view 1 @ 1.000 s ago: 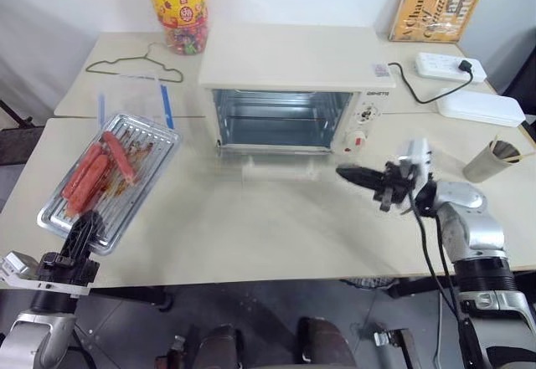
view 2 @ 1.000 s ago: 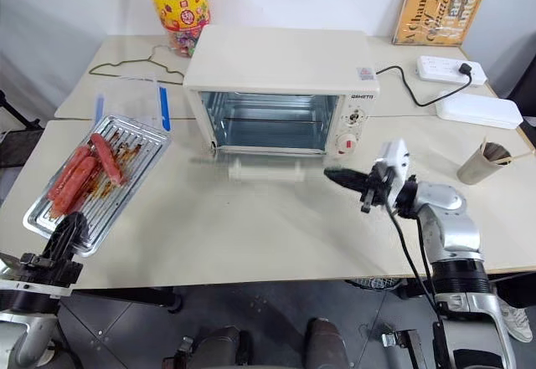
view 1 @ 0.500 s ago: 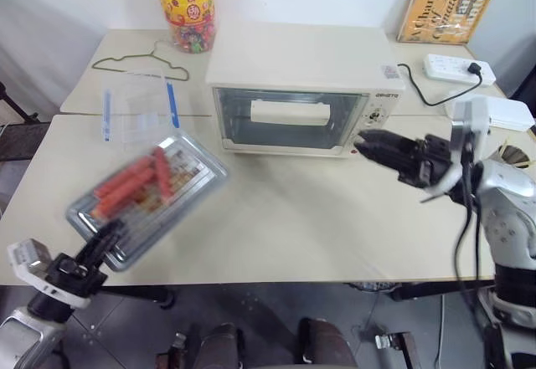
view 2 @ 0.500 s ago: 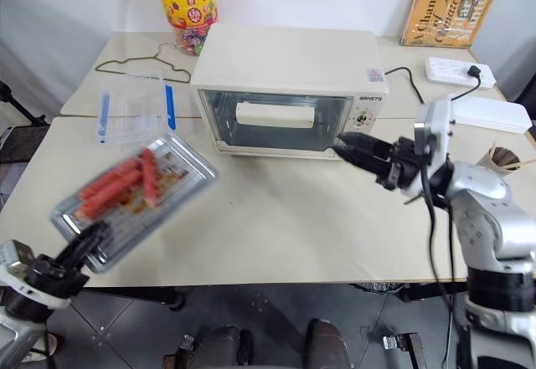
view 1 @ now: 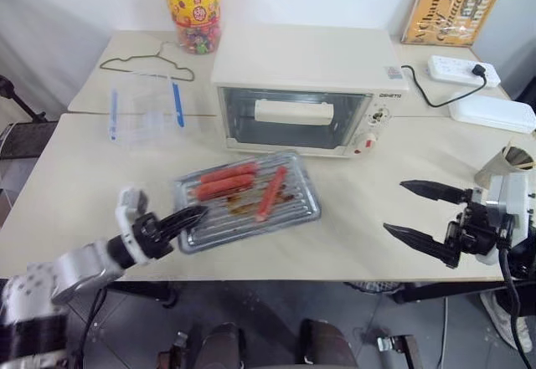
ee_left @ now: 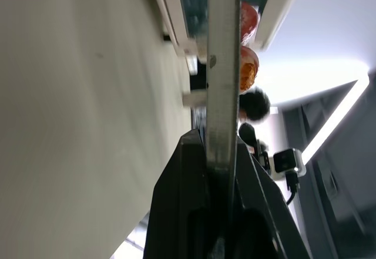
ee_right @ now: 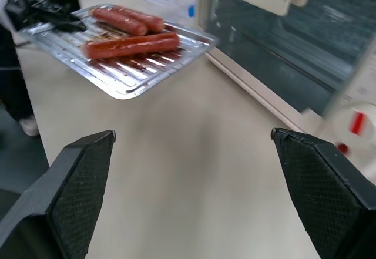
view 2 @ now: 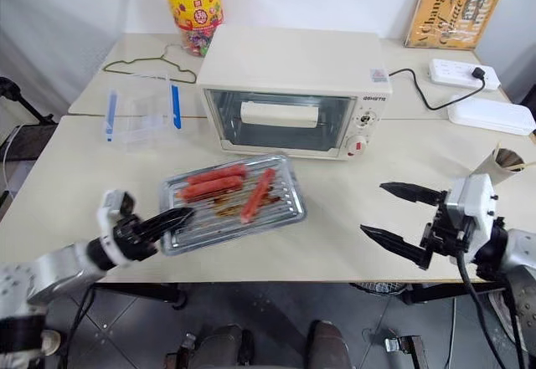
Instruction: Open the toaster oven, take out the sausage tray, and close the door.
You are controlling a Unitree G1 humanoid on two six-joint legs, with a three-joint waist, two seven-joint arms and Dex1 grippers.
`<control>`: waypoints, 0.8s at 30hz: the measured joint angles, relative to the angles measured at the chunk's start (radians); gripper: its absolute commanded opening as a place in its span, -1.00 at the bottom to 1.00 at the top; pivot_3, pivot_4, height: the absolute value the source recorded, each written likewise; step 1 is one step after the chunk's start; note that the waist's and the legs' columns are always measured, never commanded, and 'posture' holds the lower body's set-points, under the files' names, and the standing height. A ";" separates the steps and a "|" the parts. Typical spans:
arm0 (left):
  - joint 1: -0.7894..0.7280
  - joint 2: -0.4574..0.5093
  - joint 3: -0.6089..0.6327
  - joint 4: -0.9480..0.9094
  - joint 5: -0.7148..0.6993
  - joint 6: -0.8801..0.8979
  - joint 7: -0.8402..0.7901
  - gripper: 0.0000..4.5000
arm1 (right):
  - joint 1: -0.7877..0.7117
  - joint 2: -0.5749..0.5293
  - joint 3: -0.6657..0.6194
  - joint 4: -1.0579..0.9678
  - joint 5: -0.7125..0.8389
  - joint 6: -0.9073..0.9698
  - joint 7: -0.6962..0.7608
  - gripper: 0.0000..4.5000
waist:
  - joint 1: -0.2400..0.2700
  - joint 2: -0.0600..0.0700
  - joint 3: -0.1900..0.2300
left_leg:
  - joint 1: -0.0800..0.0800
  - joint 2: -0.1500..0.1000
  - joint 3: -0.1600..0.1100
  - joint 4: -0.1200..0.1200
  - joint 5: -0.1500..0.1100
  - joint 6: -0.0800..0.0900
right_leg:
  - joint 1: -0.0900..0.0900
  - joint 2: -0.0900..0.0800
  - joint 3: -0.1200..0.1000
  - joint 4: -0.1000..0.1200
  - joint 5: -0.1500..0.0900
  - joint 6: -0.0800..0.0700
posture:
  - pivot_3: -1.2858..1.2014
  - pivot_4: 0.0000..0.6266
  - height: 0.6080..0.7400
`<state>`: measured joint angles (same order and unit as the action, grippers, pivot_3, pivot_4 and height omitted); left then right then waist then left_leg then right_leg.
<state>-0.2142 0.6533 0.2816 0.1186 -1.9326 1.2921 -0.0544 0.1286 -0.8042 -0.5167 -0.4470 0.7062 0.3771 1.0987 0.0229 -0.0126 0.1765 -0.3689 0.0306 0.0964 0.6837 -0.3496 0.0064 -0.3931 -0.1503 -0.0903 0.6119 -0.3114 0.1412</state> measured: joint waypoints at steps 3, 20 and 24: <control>-0.097 -0.014 -0.086 0.052 0.041 0.007 0.007 -1.00 | 0.051 0.000 -0.035 -0.024 0.005 0.001 -0.004 0.99 | -0.002 0.000 0.000 | 0.000 0.000 0.001 0.000 0.000 0.000 | 0.000 0.001 0.000 0.000 0.000 0.000 | 0.03 -0.52 1.00; -0.408 -0.265 -0.209 0.235 0.489 0.034 -0.030 -1.00 | 0.253 0.020 -0.162 -0.172 0.063 0.022 -0.083 0.99 | 0.030 0.001 -0.001 | 0.001 -0.002 0.000 0.002 0.002 0.002 | 0.002 0.000 0.000 -0.001 0.002 0.003 | 0.03 -0.52 1.00; -0.413 -0.283 -0.202 0.237 0.576 0.043 -0.055 -0.33 | 0.265 0.020 -0.168 -0.176 0.071 0.025 -0.091 1.00 | 0.030 0.002 -0.001 | 0.001 -0.002 0.000 0.002 0.002 0.002 | 0.003 0.000 0.000 -0.001 0.002 0.003 | 0.03 -0.52 1.00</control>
<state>-0.6269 0.3700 0.0800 0.3557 -1.3569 1.3356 -0.1093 0.3941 -0.7838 -0.6847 -0.6229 0.7776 0.4019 1.0078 0.0527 -0.0110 0.1755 -0.3683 0.0287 0.0962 0.6853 -0.3472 0.0081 -0.3905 -0.1501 -0.0908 0.6105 -0.3096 0.1440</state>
